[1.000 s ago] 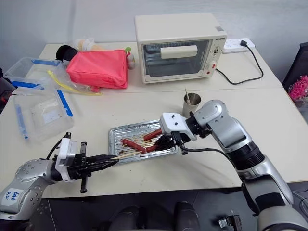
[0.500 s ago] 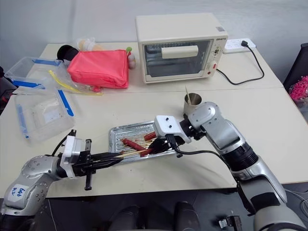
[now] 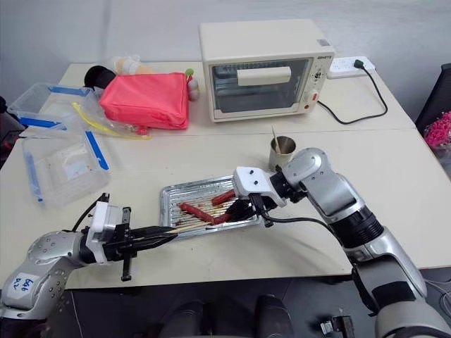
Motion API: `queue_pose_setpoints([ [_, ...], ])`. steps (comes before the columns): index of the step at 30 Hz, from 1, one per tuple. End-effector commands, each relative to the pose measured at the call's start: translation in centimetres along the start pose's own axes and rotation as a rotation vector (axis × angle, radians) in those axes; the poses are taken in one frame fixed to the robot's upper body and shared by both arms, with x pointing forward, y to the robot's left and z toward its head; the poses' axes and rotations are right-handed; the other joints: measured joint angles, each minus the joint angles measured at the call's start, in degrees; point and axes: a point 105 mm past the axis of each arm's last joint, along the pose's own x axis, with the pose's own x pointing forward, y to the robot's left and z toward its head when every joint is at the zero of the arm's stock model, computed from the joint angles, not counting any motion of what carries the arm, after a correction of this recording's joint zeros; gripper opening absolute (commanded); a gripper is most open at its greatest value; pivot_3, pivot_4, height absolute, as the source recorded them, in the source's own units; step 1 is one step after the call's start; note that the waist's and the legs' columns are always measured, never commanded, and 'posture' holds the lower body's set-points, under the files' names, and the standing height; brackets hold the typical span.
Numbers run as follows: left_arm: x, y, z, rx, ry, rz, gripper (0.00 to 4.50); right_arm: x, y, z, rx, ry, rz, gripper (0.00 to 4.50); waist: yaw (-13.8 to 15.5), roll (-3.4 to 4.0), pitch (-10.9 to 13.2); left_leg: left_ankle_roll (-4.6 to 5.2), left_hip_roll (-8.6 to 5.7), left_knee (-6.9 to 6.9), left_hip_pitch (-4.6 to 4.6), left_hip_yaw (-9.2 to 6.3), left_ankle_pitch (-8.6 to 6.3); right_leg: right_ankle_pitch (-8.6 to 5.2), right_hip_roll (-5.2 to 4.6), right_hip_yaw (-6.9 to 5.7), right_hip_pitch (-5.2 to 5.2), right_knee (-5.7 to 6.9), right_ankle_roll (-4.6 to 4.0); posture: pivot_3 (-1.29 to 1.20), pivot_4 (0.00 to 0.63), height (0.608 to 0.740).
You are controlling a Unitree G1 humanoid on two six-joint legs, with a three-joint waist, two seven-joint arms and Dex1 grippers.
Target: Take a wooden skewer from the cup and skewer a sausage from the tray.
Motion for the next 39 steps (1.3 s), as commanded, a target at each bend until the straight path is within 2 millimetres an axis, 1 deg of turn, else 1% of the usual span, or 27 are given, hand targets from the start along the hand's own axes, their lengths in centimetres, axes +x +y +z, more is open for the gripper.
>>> queue_pose_setpoints([
  [1, 0.0, -0.1, 0.6, 0.032, -0.003, -0.002, 0.0, -1.2, -0.5, 1.2, -0.06, -0.012, -0.031, 0.14, 0.0, 0.0, 0.0, 0.0, 0.0, 0.0, 0.0, 0.0, 0.0, 0.0, 0.0, 0.0, 0.0, 0.0, 0.0, 0.0, 0.15, 0.74],
  [13, 0.5, 0.1, 0.3, 0.031, 0.001, -0.013, 0.0, -0.8, -0.1, 1.9, -0.069, -0.04, -0.017, 0.14, 0.0, 0.0, 0.0, 0.0, -0.01, 0.0, 0.0, 0.0, 0.0, 0.0, 0.0, 0.0, 0.0, 0.0, 0.0, 0.0, 0.15, 0.74],
  [24, 0.6, 0.3, 0.2, 0.03, -0.005, -0.001, 0.0, -1.0, 0.1, 1.8, -0.07, -0.035, -0.009, 0.14, 0.0, 0.0, 0.0, 0.0, 0.0, 0.01, 0.0, 0.0, 0.0, 0.0, 0.0, 0.0, 0.0, 0.0, 0.0, 0.0, 0.15, 0.74],
  [39, 1.3, 0.3, 0.2, 0.026, -0.015, -0.017, 0.0, -0.4, 0.1, 2.0, -0.072, -0.044, 0.0, 0.14, 0.0, 0.0, 0.0, 0.01, 0.0, 0.01, 0.0, 0.0, 0.0, 0.0, 0.02, -0.01, 0.0, 0.01, 0.0, 0.0, 0.15, 0.74],
])
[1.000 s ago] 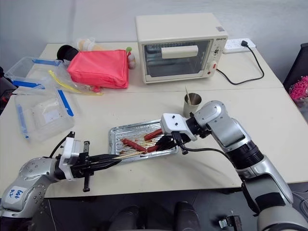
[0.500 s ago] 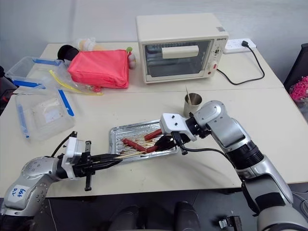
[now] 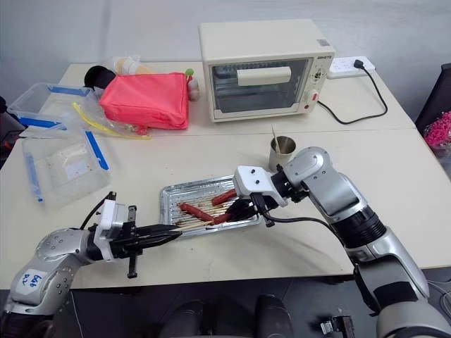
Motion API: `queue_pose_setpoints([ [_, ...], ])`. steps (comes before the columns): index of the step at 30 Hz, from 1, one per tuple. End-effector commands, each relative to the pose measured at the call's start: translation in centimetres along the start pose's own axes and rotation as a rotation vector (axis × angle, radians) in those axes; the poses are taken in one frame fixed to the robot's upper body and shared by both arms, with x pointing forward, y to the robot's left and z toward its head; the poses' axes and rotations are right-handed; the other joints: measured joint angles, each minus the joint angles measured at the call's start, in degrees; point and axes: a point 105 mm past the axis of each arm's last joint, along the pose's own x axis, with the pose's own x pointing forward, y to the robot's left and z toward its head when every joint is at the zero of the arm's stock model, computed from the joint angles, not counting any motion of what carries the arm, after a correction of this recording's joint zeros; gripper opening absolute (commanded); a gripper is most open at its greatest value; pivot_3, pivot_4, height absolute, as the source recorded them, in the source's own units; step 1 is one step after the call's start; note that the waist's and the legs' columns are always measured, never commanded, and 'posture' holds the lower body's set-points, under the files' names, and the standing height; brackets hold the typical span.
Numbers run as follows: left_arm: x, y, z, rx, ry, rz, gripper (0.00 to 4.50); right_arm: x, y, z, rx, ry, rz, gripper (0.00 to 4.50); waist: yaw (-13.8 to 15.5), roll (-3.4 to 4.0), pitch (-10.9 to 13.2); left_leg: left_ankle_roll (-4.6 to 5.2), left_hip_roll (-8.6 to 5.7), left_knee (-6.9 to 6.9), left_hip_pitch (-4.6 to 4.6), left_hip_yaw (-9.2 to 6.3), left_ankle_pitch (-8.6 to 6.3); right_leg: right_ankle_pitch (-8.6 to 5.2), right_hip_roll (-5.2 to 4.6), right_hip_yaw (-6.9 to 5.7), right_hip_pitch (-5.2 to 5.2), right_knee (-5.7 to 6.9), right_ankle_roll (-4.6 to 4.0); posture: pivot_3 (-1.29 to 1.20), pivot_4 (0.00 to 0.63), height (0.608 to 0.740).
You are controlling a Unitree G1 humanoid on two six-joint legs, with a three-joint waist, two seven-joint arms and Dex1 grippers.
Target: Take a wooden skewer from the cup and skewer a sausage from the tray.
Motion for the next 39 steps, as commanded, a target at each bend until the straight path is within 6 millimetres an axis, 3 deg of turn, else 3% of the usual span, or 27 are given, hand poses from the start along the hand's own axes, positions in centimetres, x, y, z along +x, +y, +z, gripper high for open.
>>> queue_pose_setpoints([
  [1, 0.6, 0.0, 0.4, 0.029, -0.015, -0.012, 0.0, -0.4, -0.1, 1.6, -0.059, -0.029, -0.004, 0.14, 0.0, 0.0, 0.0, 0.0, 0.0, 0.0, 0.0, 0.0, 0.0, 0.0, 0.01, 0.0, 0.0, 0.0, 0.0, 0.0, 0.15, 0.74],
  [15, 5.9, -0.3, 0.9, 0.044, -0.062, -0.165, 0.0, 1.6, 0.2, 3.3, -0.121, -0.055, 0.063, 0.14, 0.1, 0.0, 0.0, 0.05, -0.04, 0.04, 0.0, 0.03, 0.04, 0.0, 0.08, -0.08, 0.0, 0.06, 0.0, 0.0, 0.15, 0.74],
  [30, 8.5, -0.4, 1.6, 0.034, -0.097, -0.254, 0.0, 2.0, 0.0, 4.3, -0.155, -0.091, 0.09, 0.14, 0.1, -0.01, 0.0, 0.07, -0.06, 0.09, -0.01, 0.02, 0.05, 0.01, 0.09, -0.11, 0.02, 0.1, 0.02, 0.0, 0.15, 0.74],
  [33, 8.6, -0.4, 1.6, 0.038, -0.096, -0.258, 0.0, 1.9, 0.1, 4.5, -0.15, -0.107, 0.091, 0.14, 0.1, -0.01, 0.0, 0.07, -0.06, 0.1, -0.01, 0.03, 0.05, 0.01, 0.09, -0.11, 0.02, 0.1, 0.02, 0.0, 0.15, 0.74],
  [38, 6.2, 0.5, 1.4, 0.034, -0.072, -0.185, 0.0, 0.3, 0.3, 2.8, -0.066, -0.078, 0.036, 0.14, 0.1, -0.01, 0.0, 0.07, -0.05, 0.1, -0.01, 0.02, 0.05, 0.01, 0.09, -0.11, 0.01, 0.1, 0.02, 0.0, 0.15, 0.74],
  [39, 5.6, 0.7, 1.3, 0.035, -0.065, -0.164, 0.0, -0.1, 0.6, 2.7, -0.057, -0.083, 0.038, 0.47, 0.1, -0.01, 0.0, 0.07, -0.04, 0.09, -0.01, 0.02, 0.05, 0.01, 0.09, -0.11, 0.02, 0.1, 0.02, 0.0, 0.15, 0.74],
])
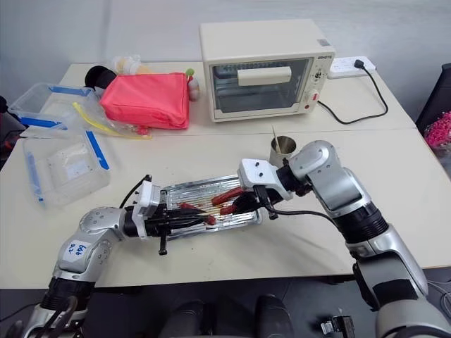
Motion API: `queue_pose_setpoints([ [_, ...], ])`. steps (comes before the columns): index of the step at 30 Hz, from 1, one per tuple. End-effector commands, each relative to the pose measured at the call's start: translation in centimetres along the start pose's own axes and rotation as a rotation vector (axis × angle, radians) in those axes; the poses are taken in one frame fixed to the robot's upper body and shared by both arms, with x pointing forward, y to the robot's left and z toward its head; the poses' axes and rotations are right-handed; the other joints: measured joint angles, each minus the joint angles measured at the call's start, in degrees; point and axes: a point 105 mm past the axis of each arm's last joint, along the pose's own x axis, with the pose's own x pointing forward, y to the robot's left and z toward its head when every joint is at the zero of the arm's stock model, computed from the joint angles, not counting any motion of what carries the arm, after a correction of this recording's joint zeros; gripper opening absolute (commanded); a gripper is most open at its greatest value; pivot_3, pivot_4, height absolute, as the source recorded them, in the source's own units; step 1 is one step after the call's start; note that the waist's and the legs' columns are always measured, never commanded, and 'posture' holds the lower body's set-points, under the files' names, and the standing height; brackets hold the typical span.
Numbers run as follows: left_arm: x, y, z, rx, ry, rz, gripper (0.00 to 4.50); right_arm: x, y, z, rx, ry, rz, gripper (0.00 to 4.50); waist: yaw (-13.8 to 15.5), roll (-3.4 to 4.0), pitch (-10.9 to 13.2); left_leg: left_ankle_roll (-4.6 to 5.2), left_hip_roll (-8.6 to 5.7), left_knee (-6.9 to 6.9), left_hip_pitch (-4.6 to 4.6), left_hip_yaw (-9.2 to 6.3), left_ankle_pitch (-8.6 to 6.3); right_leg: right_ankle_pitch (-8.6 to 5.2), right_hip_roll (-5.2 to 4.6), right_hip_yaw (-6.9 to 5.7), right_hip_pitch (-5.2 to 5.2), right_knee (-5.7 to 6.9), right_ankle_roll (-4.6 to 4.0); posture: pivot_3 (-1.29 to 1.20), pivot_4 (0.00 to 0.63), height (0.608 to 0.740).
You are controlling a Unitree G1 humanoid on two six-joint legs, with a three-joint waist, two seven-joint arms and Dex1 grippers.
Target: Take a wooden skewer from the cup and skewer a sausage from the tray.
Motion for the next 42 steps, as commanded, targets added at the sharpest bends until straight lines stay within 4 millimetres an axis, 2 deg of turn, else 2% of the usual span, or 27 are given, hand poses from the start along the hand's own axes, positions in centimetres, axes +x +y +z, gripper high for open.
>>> queue_pose_setpoints([
  [1, 0.1, -1.1, 0.9, 0.039, -0.024, -0.041, 0.0, 0.2, 0.9, 3.1, -0.11, -0.129, 0.032, 0.82, 0.0, 0.0, 0.0, 0.0, 0.0, 0.0, 0.0, 0.0, 0.0, 0.0, -0.01, 0.0, 0.0, 0.0, 0.0, 0.0, 0.15, 0.74],
  [3, -1.1, -1.0, 0.7, 0.042, 0.001, -0.011, 0.0, -0.4, 1.4, 2.4, -0.1, -0.111, 0.048, 1.34, 0.0, 0.0, 0.0, 0.0, 0.01, 0.0, 0.0, -0.01, 0.0, 0.0, -0.01, 0.01, 0.0, 0.0, 0.0, 0.0, 0.15, 0.74],
  [8, -4.1, -0.6, -0.3, 0.054, 0.073, 0.065, 0.0, -2.0, 1.7, 1.3, -0.104, -0.087, 0.003, 3.15, 0.1, 0.0, 0.0, 0.0, 0.0, 0.0, 0.0, -0.03, 0.0, 0.0, -0.05, -0.01, 0.01, -0.02, 0.0, 0.0, 0.15, 0.74],
  [12, -6.7, -0.4, 0.2, 0.07, 0.049, 0.175, 0.0, -4.0, 2.2, 1.5, -0.067, -0.146, -0.049, 4.47, 0.1, -0.01, 0.0, 0.01, -0.03, 0.0, -0.01, -0.05, 0.0, 0.0, -0.11, -0.01, 0.02, -0.04, 0.0, 0.0, 0.15, 0.74],
  [14, -8.4, -0.5, 1.1, 0.072, -0.008, 0.283, 0.0, -5.6, 3.3, 1.9, 0.042, -0.25, -0.05, 4.47, 0.0, -0.01, 0.0, 0.0, 0.02, -0.02, -0.01, -0.05, -0.01, 0.0, -0.17, 0.0, 0.02, -0.05, 0.0, 0.0, 0.15, 0.74],
  [16, -10.1, -0.4, 2.1, 0.062, -0.078, 0.415, 0.0, -6.8, 2.9, 2.9, 0.02, -0.382, -0.172, 4.47, 0.0, -0.04, 0.0, 0.0, 0.06, -0.07, -0.01, -0.11, -0.01, 0.0, -0.27, 0.07, 0.03, -0.08, 0.0, 0.0, 0.15, 0.74],
  [17, -11.0, -0.2, 2.4, 0.062, -0.108, 0.503, 0.0, -7.1, 2.9, 2.7, -0.001, -0.4, -0.232, 4.47, 0.0, -0.04, 0.0, -0.02, 0.09, -0.07, -0.01, -0.21, -0.02, 0.0, -0.35, 0.15, 0.09, -0.11, 0.0, 0.0, 0.15, 0.74],
  [21, -16.0, 1.4, 4.5, 0.096, -0.32, 0.942, 0.0, -8.2, 2.5, 3.0, -0.127, -0.531, -0.478, 4.47, 0.1, -0.09, 0.0, -0.03, 0.05, -0.07, 0.07, -0.25, -0.01, 0.0, -0.39, 0.26, 0.19, -0.09, 0.0, 0.0, 0.15, 0.74],
  [24, -19.2, 2.3, 5.9, 0.129, -0.462, 1.225, 0.0, -8.2, 2.3, 4.0, -0.132, -0.675, -0.603, 4.47, 0.2, -0.1, 0.0, -0.03, 0.01, -0.06, 0.08, -0.22, 0.0, 0.0, -0.35, 0.3, 0.17, -0.03, 0.0, 0.0, 0.15, 0.74],
  [26, -20.8, 3.0, 6.5, 0.136, -0.525, 1.368, 0.0, -7.7, 2.5, 4.2, -0.11, -0.732, -0.615, 4.47, 0.6, -0.11, 0.0, -0.03, 0.0, -0.05, 0.08, -0.21, 0.0, 0.01, -0.23, 0.3, 0.17, -0.02, 0.01, 0.0, 0.15, 0.74],
  [28, -23.2, 4.4, 6.3, 0.107, -0.556, 1.567, 0.0, -6.9, 2.5, 4.2, -0.046, -0.811, -0.617, 4.47, 1.2, -0.19, -0.1, -0.02, -0.05, -0.05, 0.07, -0.21, 0.01, 0.01, -0.18, 0.31, 0.17, -0.02, 0.02, 0.0, 0.15, 0.74],
  [29, -23.8, 5.0, 6.0, 0.085, -0.559, 1.618, 0.0, -6.6, 2.4, 4.2, -0.03, -0.831, -0.628, 4.47, 1.4, -0.25, -0.1, -0.02, -0.04, -0.05, 0.07, -0.19, 0.01, 0.01, -0.15, 0.33, 0.16, -0.02, 0.02, 0.0, 0.15, 0.74],
  [33, -24.2, 7.4, 4.9, 0.022, -0.496, 1.677, 0.0, -5.4, 2.3, 4.3, -0.024, -0.839, -0.618, 4.47, 1.4, -0.27, -0.1, 0.01, -0.09, -0.05, 0.09, -0.04, 0.01, 0.02, -0.08, 0.19, 0.1, 0.02, 0.03, 0.0, 0.15, 0.74],
  [38, -24.2, 9.1, 4.2, -0.034, -0.456, 1.697, 0.0, -5.6, 1.9, 4.2, -0.045, -0.832, -0.632, 4.47, 1.4, -0.37, -0.1, 0.01, -0.06, -0.05, 0.07, -0.04, 0.0, 0.02, -0.07, -0.05, 0.08, 0.01, 0.04, 0.0, 0.15, 0.74],
  [42, -23.5, 9.7, 4.7, -0.014, -0.455, 1.65, 1.11, -6.0, 1.8, 3.8, -0.057, -0.817, -0.655, 4.5, 1.3, -0.37, -0.1, 0.01, -0.03, -0.05, 0.07, -0.05, 0.0, 0.02, -0.06, -0.07, 0.08, 0.01, 0.03, 0.0, 0.15, 0.74],
])
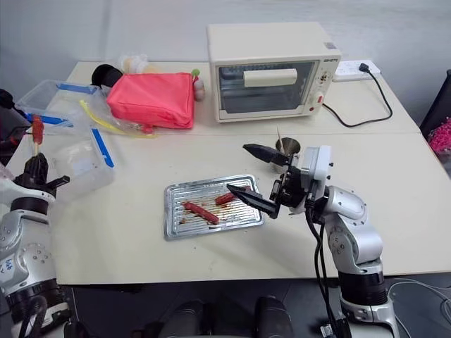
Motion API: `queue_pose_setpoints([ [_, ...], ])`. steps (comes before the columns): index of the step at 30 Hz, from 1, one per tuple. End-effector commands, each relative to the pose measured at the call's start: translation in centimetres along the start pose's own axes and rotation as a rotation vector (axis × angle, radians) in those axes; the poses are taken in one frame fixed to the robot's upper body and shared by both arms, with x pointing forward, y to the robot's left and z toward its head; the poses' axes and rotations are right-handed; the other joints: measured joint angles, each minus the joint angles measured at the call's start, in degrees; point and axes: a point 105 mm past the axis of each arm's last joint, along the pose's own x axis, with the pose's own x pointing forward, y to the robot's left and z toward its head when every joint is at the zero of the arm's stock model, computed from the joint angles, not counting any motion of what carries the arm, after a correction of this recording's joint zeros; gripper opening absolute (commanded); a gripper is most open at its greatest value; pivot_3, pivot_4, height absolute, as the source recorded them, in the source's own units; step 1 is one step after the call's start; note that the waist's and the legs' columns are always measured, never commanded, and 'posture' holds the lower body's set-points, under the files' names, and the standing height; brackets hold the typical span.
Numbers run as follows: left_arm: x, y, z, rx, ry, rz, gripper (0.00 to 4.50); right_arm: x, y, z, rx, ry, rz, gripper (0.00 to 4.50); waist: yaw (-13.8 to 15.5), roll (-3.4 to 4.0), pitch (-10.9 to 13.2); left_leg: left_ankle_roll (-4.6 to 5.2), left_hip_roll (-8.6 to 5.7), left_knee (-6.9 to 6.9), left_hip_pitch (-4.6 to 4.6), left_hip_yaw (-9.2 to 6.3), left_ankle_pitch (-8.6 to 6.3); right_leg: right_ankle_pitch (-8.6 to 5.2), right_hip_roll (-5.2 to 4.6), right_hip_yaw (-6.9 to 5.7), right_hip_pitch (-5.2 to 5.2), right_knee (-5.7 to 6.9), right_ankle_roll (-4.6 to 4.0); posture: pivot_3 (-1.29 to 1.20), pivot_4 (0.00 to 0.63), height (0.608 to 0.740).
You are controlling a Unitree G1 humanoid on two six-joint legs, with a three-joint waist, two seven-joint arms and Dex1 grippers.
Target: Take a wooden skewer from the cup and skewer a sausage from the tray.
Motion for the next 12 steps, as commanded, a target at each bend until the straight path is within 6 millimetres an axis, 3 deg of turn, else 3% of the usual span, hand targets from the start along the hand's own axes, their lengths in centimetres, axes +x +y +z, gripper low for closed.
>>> queue_pose_setpoints([
  [1, 0.3, -0.5, 1.6, 0.036, -0.054, -0.042, 1.38, -0.2, -0.2, 0.8, -0.056, -0.013, 0.0, 4.5, 0.0, 0.0, 0.0, 0.0, 0.0, 0.0, 0.0, 0.0, 0.0, 0.0, -0.01, 0.0, 0.0, 0.0, 0.0, 0.0, 0.15, 0.74],
  [6, -1.6, -3.5, 3.1, 0.228, -0.087, -0.341, 2.89, -2.1, 0.3, -0.5, -0.05, 0.094, 0.016, 4.5, -0.1, 0.0, 0.0, -0.01, 0.0, -0.02, 0.0, 0.01, 0.0, 0.0, 0.0, -0.01, -0.02, -0.01, 0.0, 0.0, 0.15, 0.74],
  [8, -3.2, -4.7, 2.5, 0.394, -0.023, -0.505, 2.89, -3.7, 0.8, -1.5, -0.045, 0.181, 0.043, 4.5, -0.1, 0.0, 0.0, -0.03, -0.01, -0.07, 0.0, 0.04, -0.02, 0.0, -0.01, 0.0, -0.03, -0.04, 0.0, 0.0, 0.15, 0.74],
  [12, -7.8, -5.8, -1.5, 0.663, 0.193, -0.854, 2.89, -7.0, 1.9, -3.6, 0.003, 0.324, 0.078, 4.5, -0.1, 0.05, 0.0, -0.01, 0.0, -0.14, 0.04, 0.17, -0.05, 0.0, -0.03, 0.03, -0.04, -0.15, 0.0, 0.0, 0.15, 0.74],
])
